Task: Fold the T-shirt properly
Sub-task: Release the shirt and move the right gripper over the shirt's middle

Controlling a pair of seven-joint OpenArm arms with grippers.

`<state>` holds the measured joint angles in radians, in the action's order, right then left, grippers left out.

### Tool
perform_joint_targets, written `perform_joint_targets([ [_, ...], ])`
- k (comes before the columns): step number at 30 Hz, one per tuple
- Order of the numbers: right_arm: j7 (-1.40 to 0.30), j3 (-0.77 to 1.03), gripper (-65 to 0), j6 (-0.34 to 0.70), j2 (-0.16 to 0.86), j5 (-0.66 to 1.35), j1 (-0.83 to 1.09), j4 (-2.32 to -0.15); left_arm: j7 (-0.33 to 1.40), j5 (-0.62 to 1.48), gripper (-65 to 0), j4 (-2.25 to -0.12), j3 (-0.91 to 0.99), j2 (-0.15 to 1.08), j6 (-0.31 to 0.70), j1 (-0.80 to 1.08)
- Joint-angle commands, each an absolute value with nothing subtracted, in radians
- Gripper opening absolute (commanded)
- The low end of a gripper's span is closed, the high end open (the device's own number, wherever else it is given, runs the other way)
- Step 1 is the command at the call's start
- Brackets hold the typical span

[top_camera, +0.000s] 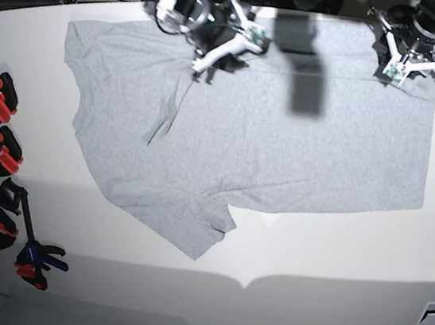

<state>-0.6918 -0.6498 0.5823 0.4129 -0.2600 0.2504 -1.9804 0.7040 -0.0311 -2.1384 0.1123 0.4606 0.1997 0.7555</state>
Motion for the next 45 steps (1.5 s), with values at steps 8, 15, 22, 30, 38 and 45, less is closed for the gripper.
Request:
perform_joint_targets([
  [8, -0.689, -0.76, -35.5, 0.576, 0.39, -0.257, 0.134, -1.917, 0.688, -0.033, -46.9, -2.157, 0.117, 0.468, 0.194, 0.762],
  [15, -0.689, -0.769, -35.5, 0.576, 0.391, -0.243, 0.127, -1.906, 0.688, -0.033, -46.9, -2.157, 0.117, 0.468, 0.194, 0.762],
  [22, -0.687, -0.769, -35.5, 0.575, 0.39, -0.233, 0.12, -1.902, 0.689, -0.033, -46.9, -2.157, 0.117, 0.468, 0.194, 0.762],
  [30, -0.669, -0.769, -35.5, 0.575, 0.39, -0.232, 0.116, -1.901, 0.689, -0.033, -46.9, -2.157, 0.117, 0.468, 0.194, 0.762],
  [38, -0.661, -0.769, -35.5, 0.576, 0.39, -0.233, 0.116, -1.864, 0.719, 0.018, -46.9, -2.157, 0.117, 0.465, 0.174, 0.765],
  [45, -0.644, -0.769, -35.5, 0.575, 0.384, -0.233, 0.094, -1.829, 0.684, 0.133, -46.9, -2.123, 0.117, 0.465, 0.108, 0.765],
])
